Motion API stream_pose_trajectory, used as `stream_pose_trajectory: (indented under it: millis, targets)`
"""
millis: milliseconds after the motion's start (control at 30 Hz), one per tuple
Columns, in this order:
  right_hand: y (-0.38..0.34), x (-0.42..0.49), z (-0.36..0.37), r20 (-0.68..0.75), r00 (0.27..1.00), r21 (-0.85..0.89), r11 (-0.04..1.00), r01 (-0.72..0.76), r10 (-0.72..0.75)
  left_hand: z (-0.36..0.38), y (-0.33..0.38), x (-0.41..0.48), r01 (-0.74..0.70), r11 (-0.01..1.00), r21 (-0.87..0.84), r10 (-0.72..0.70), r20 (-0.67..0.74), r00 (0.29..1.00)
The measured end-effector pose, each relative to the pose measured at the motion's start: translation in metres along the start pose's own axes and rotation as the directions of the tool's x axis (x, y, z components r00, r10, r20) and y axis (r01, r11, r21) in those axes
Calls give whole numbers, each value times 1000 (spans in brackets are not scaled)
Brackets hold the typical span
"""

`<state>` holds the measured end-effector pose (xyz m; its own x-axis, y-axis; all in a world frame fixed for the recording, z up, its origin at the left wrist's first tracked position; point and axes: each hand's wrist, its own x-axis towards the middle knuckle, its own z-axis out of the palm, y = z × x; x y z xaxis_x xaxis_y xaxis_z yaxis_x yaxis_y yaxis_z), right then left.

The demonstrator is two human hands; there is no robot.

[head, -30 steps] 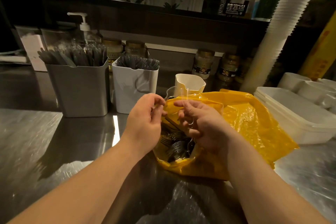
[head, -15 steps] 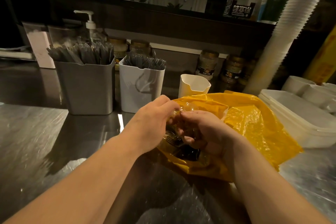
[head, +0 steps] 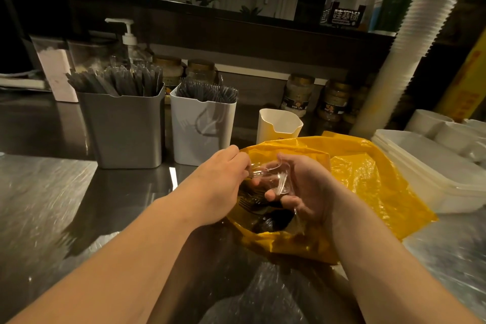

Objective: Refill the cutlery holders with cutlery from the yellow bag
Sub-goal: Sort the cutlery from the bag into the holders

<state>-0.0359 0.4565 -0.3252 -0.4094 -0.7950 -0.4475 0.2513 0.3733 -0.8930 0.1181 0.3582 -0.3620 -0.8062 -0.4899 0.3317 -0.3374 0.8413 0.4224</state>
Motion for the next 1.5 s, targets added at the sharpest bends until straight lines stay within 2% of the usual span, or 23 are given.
stream_pose_trajectory:
  millis: [100,167,233,300,400,467,600,667,733,867,933,1067,1100,1200,1300,1333,1433,1500]
  targets:
    - [-1,2,-8,-83,996,-19,999,44,-46,1,-4,-3,112,993,-48,-109,47,993]
    - [1,2,-7,-65,995,-13,997,70,-71,1,-4,-3,135,983,-122,-132,32,991]
    - [3,2,-5,-6,993,-14,993,118,-118,4,-1,-1,127,963,-236,-141,-43,989]
    - [3,2,-2,12,984,-33,983,181,-180,8,2,1,139,888,-439,-192,-81,978]
    - [4,3,3,-3,966,-77,963,256,-257,16,14,0,160,701,-695,-292,-74,954]
    - [5,3,5,21,963,-15,963,269,-269,19,24,0,156,673,-723,-325,-99,941]
    - [7,6,5,105,954,78,958,275,-282,20,33,1,174,772,-612,-333,-156,930]
    - [7,8,7,144,940,122,949,292,-308,20,34,1,194,769,-610,-348,-145,926]
    - [9,9,9,168,930,113,944,311,-327,21,36,2,223,681,-697,-388,-85,918]
    - [12,13,16,103,927,27,932,361,-362,15,41,1,307,392,-867,-429,123,895]
    - [14,15,17,71,927,22,930,367,-367,10,40,1,333,310,-891,-414,189,890]
    - [14,14,10,122,900,52,908,416,-419,-1,31,0,383,154,-911,-372,305,877]
    - [13,14,8,119,895,52,903,427,-431,-1,29,1,384,165,-909,-371,303,878]
    - [14,13,10,96,897,4,902,433,-431,4,29,0,393,404,-826,-426,210,880]
    - [15,10,20,60,899,-36,899,437,-435,12,31,1,360,544,-758,-451,97,887]
    - [14,8,23,44,903,-24,903,428,-427,12,31,0,351,555,-754,-451,81,889]
    - [16,5,31,43,914,-127,905,406,-404,10,36,-1,315,441,-840,-420,117,900]
    - [21,8,36,36,904,-213,880,424,-426,11,38,-2,298,477,-827,-398,99,912]
